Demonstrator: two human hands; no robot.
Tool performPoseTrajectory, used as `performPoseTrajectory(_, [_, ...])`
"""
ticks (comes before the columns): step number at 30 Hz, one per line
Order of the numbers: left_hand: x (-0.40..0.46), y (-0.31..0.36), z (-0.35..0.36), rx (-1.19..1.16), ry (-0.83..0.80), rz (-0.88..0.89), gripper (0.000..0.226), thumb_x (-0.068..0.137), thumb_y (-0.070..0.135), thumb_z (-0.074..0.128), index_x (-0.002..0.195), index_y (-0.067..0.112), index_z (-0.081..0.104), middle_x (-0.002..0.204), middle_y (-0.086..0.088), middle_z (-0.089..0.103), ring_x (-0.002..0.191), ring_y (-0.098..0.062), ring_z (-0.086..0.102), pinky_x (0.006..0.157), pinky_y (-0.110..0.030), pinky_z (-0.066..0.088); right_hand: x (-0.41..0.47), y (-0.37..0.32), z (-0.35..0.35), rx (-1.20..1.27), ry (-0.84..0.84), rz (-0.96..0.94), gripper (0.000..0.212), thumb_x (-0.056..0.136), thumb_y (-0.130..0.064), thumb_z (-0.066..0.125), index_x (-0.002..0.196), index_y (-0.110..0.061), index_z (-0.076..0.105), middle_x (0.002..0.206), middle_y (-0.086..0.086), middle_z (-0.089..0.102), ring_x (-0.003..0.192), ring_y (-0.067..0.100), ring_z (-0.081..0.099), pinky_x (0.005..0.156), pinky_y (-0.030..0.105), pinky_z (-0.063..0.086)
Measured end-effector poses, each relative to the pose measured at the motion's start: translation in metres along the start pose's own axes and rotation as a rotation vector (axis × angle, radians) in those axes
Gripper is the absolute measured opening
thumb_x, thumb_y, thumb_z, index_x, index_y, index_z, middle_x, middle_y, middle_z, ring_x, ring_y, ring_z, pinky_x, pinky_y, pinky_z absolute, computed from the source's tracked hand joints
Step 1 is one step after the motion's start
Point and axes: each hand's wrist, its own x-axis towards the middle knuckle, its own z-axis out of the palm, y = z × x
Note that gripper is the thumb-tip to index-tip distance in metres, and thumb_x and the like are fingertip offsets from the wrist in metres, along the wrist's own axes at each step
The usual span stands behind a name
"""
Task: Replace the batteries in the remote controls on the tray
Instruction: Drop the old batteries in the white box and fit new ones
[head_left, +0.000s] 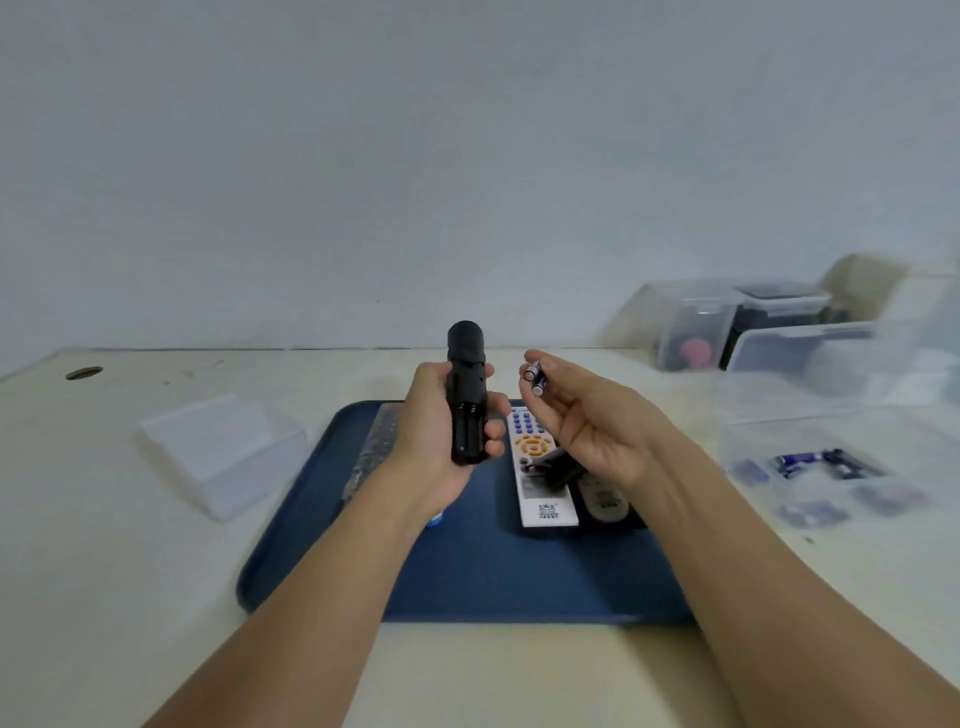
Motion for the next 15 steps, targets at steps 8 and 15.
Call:
performPoseTrajectory(8, [-0.008, -0.011, -0.007, 0.37, 0.063, 0.214, 0.022, 0.09, 0.01, 0.073, 0.111, 0.011, 0.066, 0.08, -0.006, 0.069, 0.048, -0.016, 0.055, 0.04, -0.023, 0.039, -0.002, 0.001, -0.001, -0.633, -0.092, -0.211, 0.027, 0.093, 0.0, 0.065, 0.119, -0.002, 0.064, 0.09, 0.015, 0.072, 0.064, 0.018, 0.064, 0.064, 0.024, 0.056])
performPoseTrajectory(15, [-0.006, -0.01, -0.016, 0.531, 0.06, 0.371, 0.035, 0.086, 0.003, 0.078, 0.114, 0.018, 0.062, 0.074, 0.001, 0.071, 0.051, -0.015, 0.056, 0.044, -0.027, 0.044, 0.002, 0.003, -0.008, -0.629, -0.103, -0.223, 0.019, 0.095, -0.005, 0.063, 0.113, -0.003, 0.07, 0.09, 0.01, 0.072, 0.069, 0.015, 0.062, 0.067, 0.025, 0.058])
